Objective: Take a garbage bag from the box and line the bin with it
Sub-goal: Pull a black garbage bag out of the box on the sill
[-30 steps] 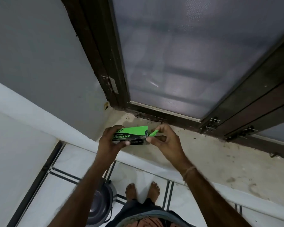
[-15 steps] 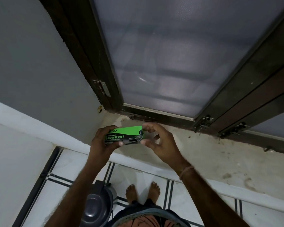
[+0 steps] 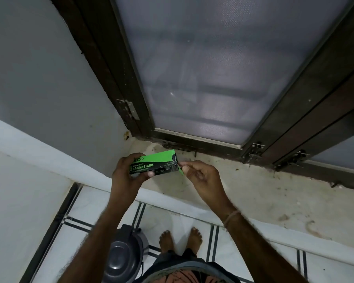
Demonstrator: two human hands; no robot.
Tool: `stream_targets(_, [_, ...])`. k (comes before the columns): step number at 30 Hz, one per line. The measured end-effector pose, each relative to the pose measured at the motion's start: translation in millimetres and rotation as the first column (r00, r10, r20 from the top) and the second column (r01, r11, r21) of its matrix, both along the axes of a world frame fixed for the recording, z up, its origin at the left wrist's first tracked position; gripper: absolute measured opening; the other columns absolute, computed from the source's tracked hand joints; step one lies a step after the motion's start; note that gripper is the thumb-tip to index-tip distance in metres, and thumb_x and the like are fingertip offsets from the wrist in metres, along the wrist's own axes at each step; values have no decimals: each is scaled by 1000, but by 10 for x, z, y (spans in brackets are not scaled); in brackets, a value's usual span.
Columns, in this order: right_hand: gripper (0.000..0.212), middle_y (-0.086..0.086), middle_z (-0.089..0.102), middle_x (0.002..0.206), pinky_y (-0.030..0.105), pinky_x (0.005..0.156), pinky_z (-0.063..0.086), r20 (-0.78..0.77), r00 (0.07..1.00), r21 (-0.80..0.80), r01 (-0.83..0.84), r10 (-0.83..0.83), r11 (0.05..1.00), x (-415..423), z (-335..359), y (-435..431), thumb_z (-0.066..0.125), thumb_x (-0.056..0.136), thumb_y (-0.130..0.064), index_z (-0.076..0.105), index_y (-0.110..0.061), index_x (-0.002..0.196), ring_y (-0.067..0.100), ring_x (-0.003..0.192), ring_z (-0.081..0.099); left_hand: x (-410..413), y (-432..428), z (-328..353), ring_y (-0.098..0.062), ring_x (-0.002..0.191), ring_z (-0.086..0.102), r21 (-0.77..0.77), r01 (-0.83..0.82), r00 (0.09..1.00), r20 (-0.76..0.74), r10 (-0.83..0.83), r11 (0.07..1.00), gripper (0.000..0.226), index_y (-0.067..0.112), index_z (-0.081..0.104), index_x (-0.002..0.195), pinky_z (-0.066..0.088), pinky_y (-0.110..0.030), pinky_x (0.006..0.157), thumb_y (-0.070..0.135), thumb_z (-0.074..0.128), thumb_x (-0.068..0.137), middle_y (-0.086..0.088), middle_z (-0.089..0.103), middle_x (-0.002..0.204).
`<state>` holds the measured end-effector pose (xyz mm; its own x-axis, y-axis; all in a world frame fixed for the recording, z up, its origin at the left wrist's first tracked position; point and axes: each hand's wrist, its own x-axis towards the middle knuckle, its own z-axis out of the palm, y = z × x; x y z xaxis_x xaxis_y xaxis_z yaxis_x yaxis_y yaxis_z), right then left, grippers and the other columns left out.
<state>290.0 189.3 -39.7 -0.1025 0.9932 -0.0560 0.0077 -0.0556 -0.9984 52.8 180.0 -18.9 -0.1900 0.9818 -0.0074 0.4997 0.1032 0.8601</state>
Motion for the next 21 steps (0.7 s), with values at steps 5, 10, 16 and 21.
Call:
stream_targets(5, [39,3,73,130,29,103,56,-30,999,-93,-26,23,995,-20,-50,-2,69,99,-13,67,-18,138,17,121,68,46,18,125,-20,104,64,33,56,993,-110,-52,998,56,11,67,127,47,-3,83,7,89,76,-8,60,121])
stream_targets(10, [41,4,71,128,25,88,56,-200,978,-222,-95,50,970,-6,-75,-13,65,101,-10,62,-24,140,10,109,65,136,82,417,-27,110,63,55,174,937,-315,-148,983,56,12,69,127,56,-32,94,9,90,75,-11,59,127])
stream_targets(16, [52,17,64,144,39,102,50,-433,900,-367,-220,43,904,-13,-61,13,64,95,-27,57,-18,146,27,123,61,244,147,728,-33,121,58,19,340,792,-546,-275,940,58,17,70,127,59,-45,92,11,91,73,-13,61,131])
stream_targets(21, [48,16,67,136,34,97,56,-543,839,-403,-239,-21,883,-63,-64,49,62,99,-22,56,-9,145,25,119,62,96,171,671,-18,111,60,45,351,865,-397,-306,935,56,17,70,125,49,-16,92,9,91,73,-2,59,128])
